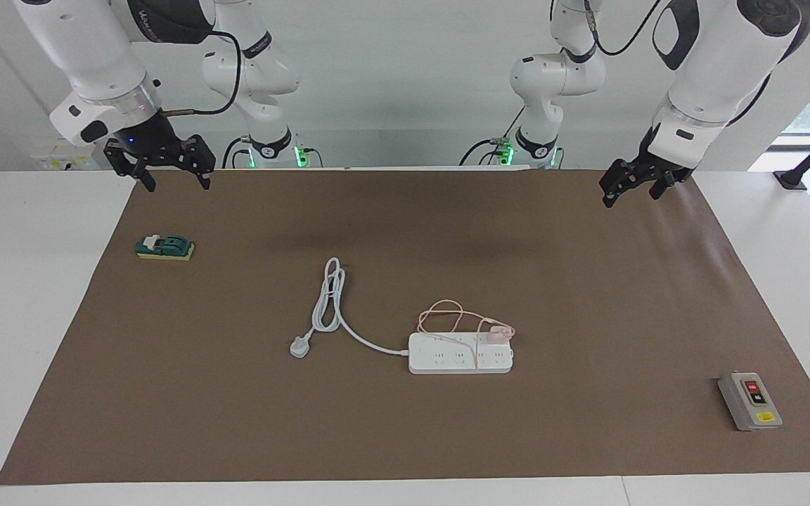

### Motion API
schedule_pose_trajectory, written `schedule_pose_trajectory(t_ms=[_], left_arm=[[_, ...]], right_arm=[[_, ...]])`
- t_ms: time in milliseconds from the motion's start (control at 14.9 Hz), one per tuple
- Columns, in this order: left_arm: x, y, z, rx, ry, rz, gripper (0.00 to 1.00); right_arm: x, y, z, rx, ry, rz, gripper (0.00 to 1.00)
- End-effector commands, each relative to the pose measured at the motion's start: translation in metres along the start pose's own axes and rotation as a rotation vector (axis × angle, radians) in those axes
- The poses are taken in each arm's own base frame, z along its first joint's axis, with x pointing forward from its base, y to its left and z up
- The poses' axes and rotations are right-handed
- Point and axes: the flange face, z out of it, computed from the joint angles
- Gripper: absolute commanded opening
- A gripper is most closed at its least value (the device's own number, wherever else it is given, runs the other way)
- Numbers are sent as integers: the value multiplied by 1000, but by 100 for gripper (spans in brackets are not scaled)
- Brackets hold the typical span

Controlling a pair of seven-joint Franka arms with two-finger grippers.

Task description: Unplug charger and place it aside

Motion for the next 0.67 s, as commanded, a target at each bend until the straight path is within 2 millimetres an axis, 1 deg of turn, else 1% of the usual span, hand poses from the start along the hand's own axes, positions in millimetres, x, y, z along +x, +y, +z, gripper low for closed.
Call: schedule_pose_trajectory(t_ms=[0, 134, 201, 268, 335, 402, 469, 536, 603], left_arm=[[-10, 10, 2, -40, 12, -292, 100], [-4, 18, 11, -80, 5, -435, 100], [5, 27, 22, -87, -2, -547, 100], [8, 45, 35, -90, -10, -625, 100], [19, 61, 51, -87, -25, -712, 100], [33, 69, 66, -92, -36, -790, 100], [46, 74, 78, -90, -45, -852, 100], [58, 79, 90, -84, -55, -902, 100], [69, 82, 96, -85, -58, -952, 100]], right_arm=[[-1, -6, -1, -17, 41, 71, 100], [1, -15, 2, -16, 36, 131, 100], [1, -21, 3, -17, 35, 169, 100], [1, -22, 4, -17, 34, 216, 100], [3, -25, 5, -16, 34, 265, 100], [3, -31, 7, -15, 33, 316, 100], [7, -42, 13, -18, 24, 367, 100], [8, -44, 15, -18, 23, 452, 100], [10, -51, 17, -17, 23, 524, 100]])
